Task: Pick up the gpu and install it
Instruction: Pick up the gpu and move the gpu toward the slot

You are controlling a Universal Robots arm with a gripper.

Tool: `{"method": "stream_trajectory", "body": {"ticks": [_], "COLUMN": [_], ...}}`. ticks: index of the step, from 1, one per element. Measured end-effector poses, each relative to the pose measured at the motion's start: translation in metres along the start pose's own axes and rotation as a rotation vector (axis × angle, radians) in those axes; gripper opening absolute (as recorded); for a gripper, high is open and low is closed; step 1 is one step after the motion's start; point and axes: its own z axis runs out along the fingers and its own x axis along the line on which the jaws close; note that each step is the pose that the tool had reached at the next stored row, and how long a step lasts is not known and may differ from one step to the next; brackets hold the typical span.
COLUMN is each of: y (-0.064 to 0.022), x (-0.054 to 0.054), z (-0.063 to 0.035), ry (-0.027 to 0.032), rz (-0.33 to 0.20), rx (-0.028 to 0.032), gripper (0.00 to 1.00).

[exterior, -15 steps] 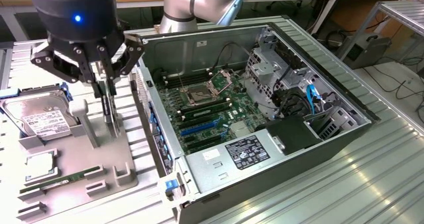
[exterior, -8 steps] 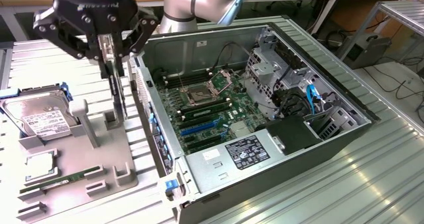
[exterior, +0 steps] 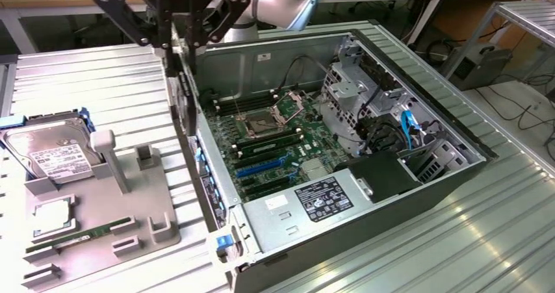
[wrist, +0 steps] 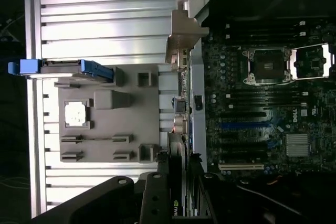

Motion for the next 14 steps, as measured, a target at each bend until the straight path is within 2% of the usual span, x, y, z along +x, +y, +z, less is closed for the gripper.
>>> {"method": "stream_trajectory", "body": {"ticks": [2,9,14], "y": [0.0005,0.0015,0.0021], "x": [-0.013,-0.046,-0.069], "z": [-0.0007,-0.0019,0.0008], "ry": [0.0015,0.0020,0.0026], "rz": [0.000,0.000,0.000], "rx": [-0.0017,-0.0033,-0.0033], "gripper": [0.26,0.26,0.26]}}
